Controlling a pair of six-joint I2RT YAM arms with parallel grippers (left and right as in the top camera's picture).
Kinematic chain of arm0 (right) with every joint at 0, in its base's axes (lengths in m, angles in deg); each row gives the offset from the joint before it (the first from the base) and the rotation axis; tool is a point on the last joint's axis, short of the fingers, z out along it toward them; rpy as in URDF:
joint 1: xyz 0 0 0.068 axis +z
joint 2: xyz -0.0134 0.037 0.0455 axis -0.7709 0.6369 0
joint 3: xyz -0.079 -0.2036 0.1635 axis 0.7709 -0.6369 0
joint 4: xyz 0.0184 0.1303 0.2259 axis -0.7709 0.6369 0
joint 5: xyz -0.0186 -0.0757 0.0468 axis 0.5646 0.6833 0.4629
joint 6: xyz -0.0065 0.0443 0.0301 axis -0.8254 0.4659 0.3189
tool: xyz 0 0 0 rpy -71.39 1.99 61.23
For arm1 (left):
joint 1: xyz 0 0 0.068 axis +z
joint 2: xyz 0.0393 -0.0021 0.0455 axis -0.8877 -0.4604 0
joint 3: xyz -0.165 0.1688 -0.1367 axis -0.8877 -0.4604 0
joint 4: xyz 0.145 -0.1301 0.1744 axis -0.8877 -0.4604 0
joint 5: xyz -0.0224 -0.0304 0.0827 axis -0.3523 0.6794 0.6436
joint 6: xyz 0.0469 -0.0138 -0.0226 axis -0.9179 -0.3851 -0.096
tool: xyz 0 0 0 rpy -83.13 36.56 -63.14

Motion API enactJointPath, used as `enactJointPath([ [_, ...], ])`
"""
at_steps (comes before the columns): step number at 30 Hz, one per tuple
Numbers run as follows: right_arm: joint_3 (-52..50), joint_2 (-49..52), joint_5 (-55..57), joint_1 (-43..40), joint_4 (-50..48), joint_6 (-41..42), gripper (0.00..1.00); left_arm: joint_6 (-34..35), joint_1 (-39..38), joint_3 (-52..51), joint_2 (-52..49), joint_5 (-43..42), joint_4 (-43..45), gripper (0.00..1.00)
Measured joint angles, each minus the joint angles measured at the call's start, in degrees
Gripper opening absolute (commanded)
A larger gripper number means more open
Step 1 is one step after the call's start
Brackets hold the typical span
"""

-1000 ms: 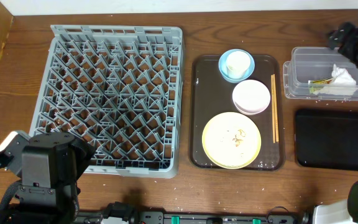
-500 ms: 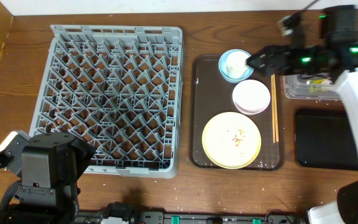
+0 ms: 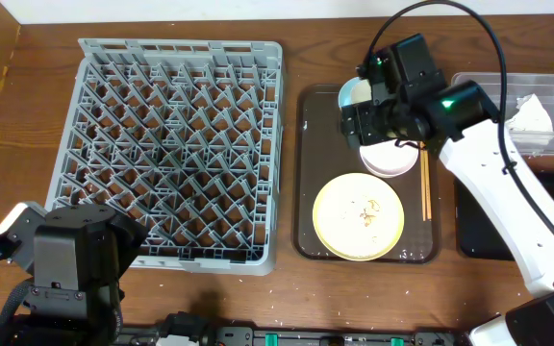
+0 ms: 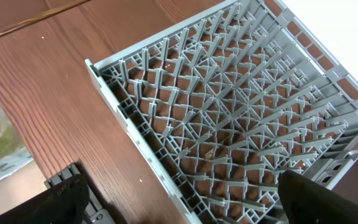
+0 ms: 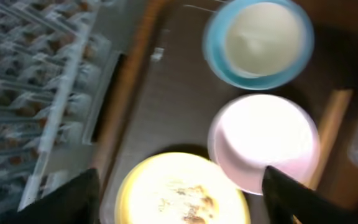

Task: Sort waste into correct bins and load items into the dishwasher
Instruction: 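Grasp the pink bowl rim with the right gripper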

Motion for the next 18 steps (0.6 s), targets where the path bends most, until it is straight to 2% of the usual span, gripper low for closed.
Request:
enactJointPath([
  [2, -1.1, 0.3, 3.8, 0.2, -1.0, 2.0, 0.68, 0.0, 0.0, 0.0, 0.0, 0.0, 0.0, 0.98],
  [6, -5.7, 2.9, 7.0, 0.2, -4.7, 5.0, 0.51, 0.0, 0.0, 0.0, 0.0, 0.0, 0.0, 0.98],
  [11, -9.3, 9.5, 7.7, 0.3, -8.6, 7.8, 0.49, 0.0, 0.0, 0.0, 0.0, 0.0, 0.0, 0.98],
  [15, -9.6, 14.3, 7.8, 1.4, -10.7, 8.8, 0.38, 0.0, 0.0, 0.0, 0.0, 0.0, 0.0, 0.98],
  [16, -9.6, 15.2, 8.0, 1.9, -11.2, 9.2, 0.34, 0.0, 0.0, 0.0, 0.0, 0.0, 0.0, 0.98],
  [18, -9.6, 16.8, 8.3, 2.5, -11.8, 10.1, 0.18, 0.0, 0.0, 0.0, 0.0, 0.0, 0.0, 0.98],
])
